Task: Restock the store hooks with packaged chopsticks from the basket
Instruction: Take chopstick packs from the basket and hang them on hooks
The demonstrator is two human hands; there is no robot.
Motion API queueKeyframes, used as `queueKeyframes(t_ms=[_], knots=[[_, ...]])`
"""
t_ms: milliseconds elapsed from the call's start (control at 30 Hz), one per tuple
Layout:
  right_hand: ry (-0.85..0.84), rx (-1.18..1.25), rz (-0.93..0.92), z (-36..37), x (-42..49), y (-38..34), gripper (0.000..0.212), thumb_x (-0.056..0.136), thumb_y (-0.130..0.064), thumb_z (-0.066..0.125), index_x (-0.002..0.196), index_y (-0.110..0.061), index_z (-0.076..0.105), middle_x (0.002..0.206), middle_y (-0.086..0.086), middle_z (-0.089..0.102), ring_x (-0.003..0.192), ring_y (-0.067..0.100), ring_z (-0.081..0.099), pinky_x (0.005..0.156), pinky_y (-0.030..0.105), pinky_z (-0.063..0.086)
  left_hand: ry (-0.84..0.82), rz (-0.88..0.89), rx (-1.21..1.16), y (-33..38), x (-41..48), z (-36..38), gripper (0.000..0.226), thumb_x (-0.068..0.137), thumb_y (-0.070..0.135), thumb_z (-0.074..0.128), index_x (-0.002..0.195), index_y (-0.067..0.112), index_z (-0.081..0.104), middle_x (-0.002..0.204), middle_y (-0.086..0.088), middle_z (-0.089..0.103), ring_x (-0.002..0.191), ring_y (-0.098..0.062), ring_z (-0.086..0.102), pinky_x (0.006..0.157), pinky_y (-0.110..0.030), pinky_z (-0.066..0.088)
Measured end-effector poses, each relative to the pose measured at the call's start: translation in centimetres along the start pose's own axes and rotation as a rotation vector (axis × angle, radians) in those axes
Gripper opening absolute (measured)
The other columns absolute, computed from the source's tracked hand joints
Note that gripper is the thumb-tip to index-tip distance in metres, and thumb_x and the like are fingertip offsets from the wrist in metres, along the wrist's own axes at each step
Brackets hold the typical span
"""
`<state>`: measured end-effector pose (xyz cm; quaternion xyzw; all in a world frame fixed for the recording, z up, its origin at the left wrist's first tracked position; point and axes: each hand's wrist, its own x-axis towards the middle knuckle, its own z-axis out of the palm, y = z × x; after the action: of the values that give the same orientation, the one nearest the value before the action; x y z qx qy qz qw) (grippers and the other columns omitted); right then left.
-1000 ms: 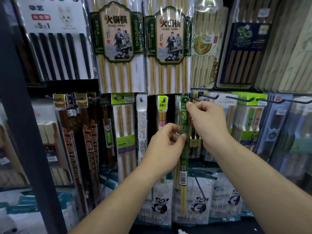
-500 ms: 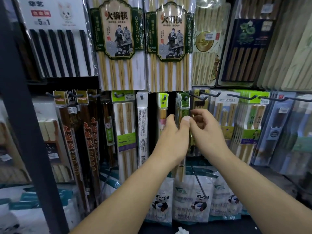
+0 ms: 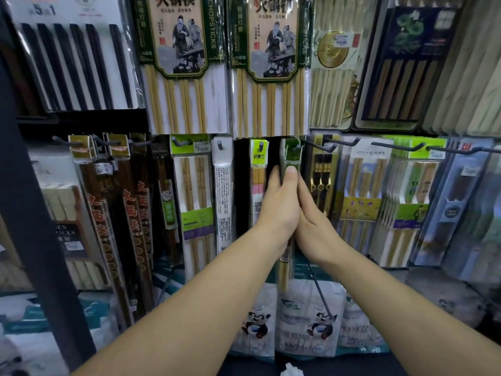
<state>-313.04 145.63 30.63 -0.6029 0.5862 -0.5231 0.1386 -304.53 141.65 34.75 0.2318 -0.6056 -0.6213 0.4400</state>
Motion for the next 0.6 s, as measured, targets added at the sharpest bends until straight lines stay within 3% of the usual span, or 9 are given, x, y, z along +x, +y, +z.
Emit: queueKeyframes(t_ms=[67, 200, 333, 367, 467, 533, 600], knots=[[-0.01, 0.023, -0.007, 0.0, 0.9, 0.5, 0.064, 0.11, -0.037, 0.037, 0.16, -0.04, -0.001, 0.152, -0.041, 0.015, 0.127, -0.035, 0.018, 0.105, -0.002, 0.022, 0.017, -0.026, 0.006, 0.0, 0.7, 0.2, 0.057, 0.108, 0.05, 0.036, 0.161, 0.035, 0.024, 0.162, 0.008, 0.036, 0.141, -0.006, 0.034, 0.104, -0.025, 0.023], [-0.021, 0.064, 0.005, 0.1, 2.2, 1.5, 0.067, 0.108, -0.032, 0.043, 0.154, -0.049, -0.002, 0.145, -0.043, 0.021, 0.128, -0.03, 0.027, 0.109, 0.006, 0.027, 0.042, -0.068, 0.027, 0.1, 1.5, 0.5, 0.06, 0.108, 0.052, 0.034, 0.163, 0.034, 0.017, 0.165, 0.007, 0.032, 0.151, -0.015, 0.028, 0.102, -0.026, 0.019], [-0.027, 0.003, 0.007, 0.2, 1.8, 2.1, 0.069, 0.108, -0.035, 0.044, 0.158, -0.046, -0.002, 0.133, -0.06, 0.021, 0.12, -0.038, 0.024, 0.098, -0.002, 0.03, 0.046, -0.063, 0.027, -0.8, 1.2, 0.3, 0.061, 0.108, 0.052, 0.035, 0.163, 0.036, 0.012, 0.167, 0.006, 0.027, 0.153, -0.017, 0.024, 0.106, -0.028, 0.019], [-0.021, -0.007, 0.008, 0.4, 1.4, 2.0, 0.067, 0.108, -0.037, 0.043, 0.159, -0.044, -0.001, 0.141, -0.054, 0.022, 0.124, -0.035, 0.025, 0.103, 0.002, 0.03, 0.035, -0.063, 0.034, -1.0, 0.9, 0.1, 0.062, 0.108, 0.051, 0.036, 0.163, 0.036, 0.011, 0.167, 0.006, 0.026, 0.153, -0.017, 0.023, 0.108, -0.028, 0.019], [0.059, -0.02, 0.067, 0.7, -0.6, 1.8, 0.06, 0.109, -0.041, 0.037, 0.161, -0.038, 0.008, 0.164, -0.018, 0.026, 0.143, -0.007, 0.031, 0.12, 0.032, 0.032, -0.023, -0.071, 0.066, -1.6, -0.2, -0.6, 0.067, 0.107, 0.049, 0.04, 0.163, 0.036, 0.005, 0.168, 0.005, 0.025, 0.153, -0.018, 0.026, 0.119, -0.035, 0.022], [0.148, -0.074, 0.117, 1.0, -2.5, 1.6, 0.055, 0.108, -0.043, 0.036, 0.16, -0.035, 0.018, 0.16, -0.011, 0.037, 0.141, 0.004, 0.041, 0.116, 0.037, 0.039, -0.06, -0.093, 0.123, -2.0, -1.5, -1.3, 0.071, 0.106, 0.048, 0.044, 0.163, 0.036, 0.002, 0.168, 0.003, 0.024, 0.153, -0.018, 0.027, 0.124, -0.04, 0.025], [0.23, -0.137, 0.142, 1.3, -4.9, 1.6, 0.048, 0.106, -0.041, 0.041, 0.153, -0.033, 0.034, 0.146, -0.012, 0.052, 0.126, 0.001, 0.054, 0.104, 0.035, 0.049, -0.099, -0.117, 0.211, -2.7, -3.3, -2.2, 0.075, 0.105, 0.048, 0.047, 0.163, 0.035, 0.001, 0.169, 0.003, 0.021, 0.154, -0.018, 0.022, 0.125, -0.043, 0.023]])
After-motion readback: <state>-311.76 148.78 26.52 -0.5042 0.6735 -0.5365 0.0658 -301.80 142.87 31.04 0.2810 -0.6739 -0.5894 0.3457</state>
